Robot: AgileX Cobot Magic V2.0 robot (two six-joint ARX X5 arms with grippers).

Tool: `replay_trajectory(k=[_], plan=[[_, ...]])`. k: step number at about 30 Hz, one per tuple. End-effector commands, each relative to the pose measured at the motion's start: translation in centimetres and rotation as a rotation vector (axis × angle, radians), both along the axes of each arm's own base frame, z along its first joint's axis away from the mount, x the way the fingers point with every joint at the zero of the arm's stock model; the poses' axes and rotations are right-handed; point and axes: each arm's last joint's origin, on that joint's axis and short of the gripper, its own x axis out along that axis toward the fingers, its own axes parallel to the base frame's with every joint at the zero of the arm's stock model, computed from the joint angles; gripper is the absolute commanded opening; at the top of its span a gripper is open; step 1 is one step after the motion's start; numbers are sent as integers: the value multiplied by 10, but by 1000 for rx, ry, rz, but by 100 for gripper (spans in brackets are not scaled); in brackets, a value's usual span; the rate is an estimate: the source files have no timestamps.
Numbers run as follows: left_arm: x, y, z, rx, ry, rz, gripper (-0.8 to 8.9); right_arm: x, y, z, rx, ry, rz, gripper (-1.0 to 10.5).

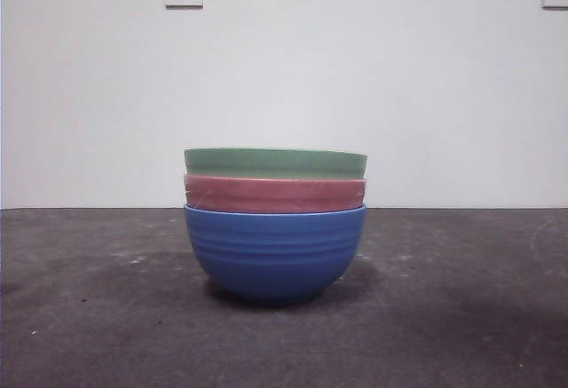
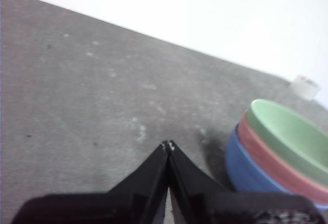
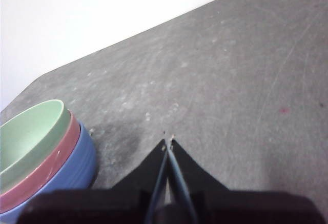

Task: Pick up the green bowl on the top,put the green bowl on the left,pick up the red bowl in the middle,put the red bowl on the right

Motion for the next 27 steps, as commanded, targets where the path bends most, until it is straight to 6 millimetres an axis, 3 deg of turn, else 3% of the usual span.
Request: replay_trajectory(k=[1, 14, 21, 27], plan=[[-1, 0, 4, -68, 15, 7, -6, -2, 0, 11, 42, -3, -7, -12], [-11, 1, 70, -56, 42, 45, -6, 0, 0, 88, 7, 37, -7, -11], [2, 0, 103, 19, 70, -30, -7, 17, 3, 124, -119, 100, 27, 0], [21, -2, 118, 96, 169, -119, -6, 32, 7, 150, -209, 169, 83, 1]])
